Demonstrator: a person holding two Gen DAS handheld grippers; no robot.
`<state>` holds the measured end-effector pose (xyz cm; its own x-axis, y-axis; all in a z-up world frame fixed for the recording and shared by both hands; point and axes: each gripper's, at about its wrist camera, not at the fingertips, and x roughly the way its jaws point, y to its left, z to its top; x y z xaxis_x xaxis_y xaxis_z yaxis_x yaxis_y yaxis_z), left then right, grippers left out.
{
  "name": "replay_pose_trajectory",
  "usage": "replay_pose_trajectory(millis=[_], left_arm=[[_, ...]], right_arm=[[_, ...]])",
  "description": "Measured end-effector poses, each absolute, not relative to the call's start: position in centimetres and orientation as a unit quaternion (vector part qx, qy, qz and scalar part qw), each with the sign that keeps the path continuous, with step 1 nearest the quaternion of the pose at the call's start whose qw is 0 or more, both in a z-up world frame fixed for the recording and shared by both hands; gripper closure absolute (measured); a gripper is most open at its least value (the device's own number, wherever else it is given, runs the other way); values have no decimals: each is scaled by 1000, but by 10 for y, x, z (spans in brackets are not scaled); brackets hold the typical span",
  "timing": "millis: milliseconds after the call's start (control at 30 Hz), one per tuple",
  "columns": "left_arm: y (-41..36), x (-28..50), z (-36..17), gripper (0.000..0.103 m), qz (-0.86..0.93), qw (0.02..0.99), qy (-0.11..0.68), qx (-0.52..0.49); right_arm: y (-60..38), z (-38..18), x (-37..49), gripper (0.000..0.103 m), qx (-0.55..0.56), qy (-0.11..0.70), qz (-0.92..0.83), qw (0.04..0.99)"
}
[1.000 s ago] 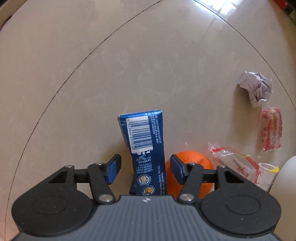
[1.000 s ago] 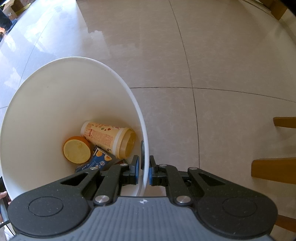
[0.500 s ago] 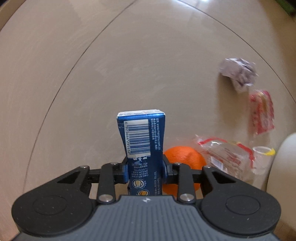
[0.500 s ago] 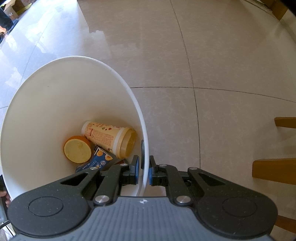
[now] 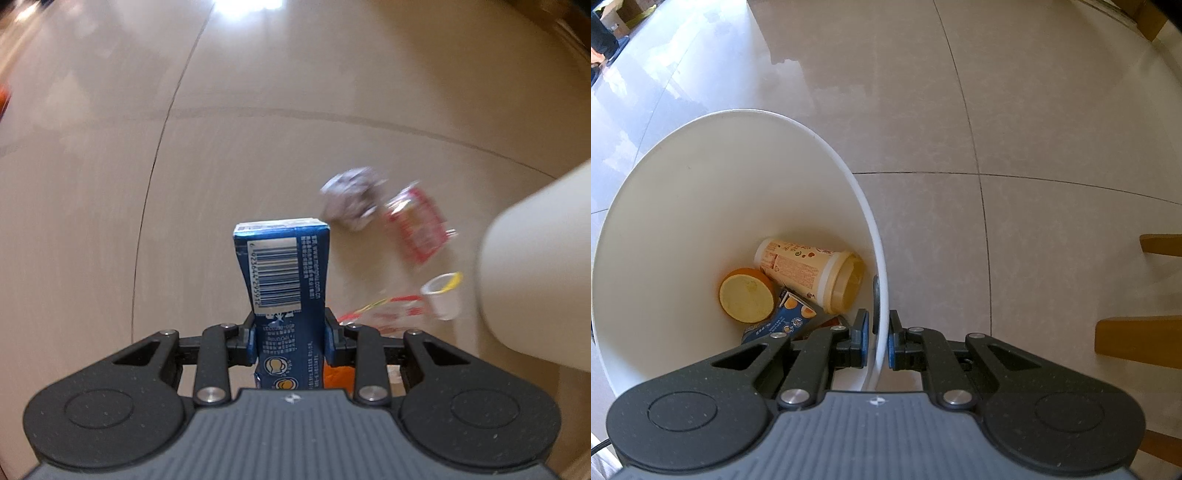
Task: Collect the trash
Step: 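Carry the blue juice box over the bin with the left gripper and release it, then return the left gripper to the pile and grasp the whole orange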
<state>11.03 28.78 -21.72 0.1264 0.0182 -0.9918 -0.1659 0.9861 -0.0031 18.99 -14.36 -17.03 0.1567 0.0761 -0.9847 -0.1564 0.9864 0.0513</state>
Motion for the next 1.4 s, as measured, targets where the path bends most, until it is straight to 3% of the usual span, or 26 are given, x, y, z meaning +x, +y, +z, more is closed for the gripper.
replay_pose_trajectory(millis=[600,833,900,933,1000,1400], left_arm=[[143,165,-55,72,-190,789,582,53],[91,175,-38,72,-252,788,560,48],[79,175,-37,53,-266,782,562,46],[80,175,-33,33,-266,783,561,43],[76,174,-31,14,-263,794,546,46],[127,160,-48,8,-213,810,542,62]], right_arm=[[-144,-168,185,93,-27,631,62,773],[-146,-166,185,93,-24,628,61,775],[-147,-166,185,93,-21,629,60,775],[-146,-166,185,93,-21,629,60,775],[-146,-165,186,93,-21,629,60,774],[-147,-165,187,93,-23,631,61,773]])
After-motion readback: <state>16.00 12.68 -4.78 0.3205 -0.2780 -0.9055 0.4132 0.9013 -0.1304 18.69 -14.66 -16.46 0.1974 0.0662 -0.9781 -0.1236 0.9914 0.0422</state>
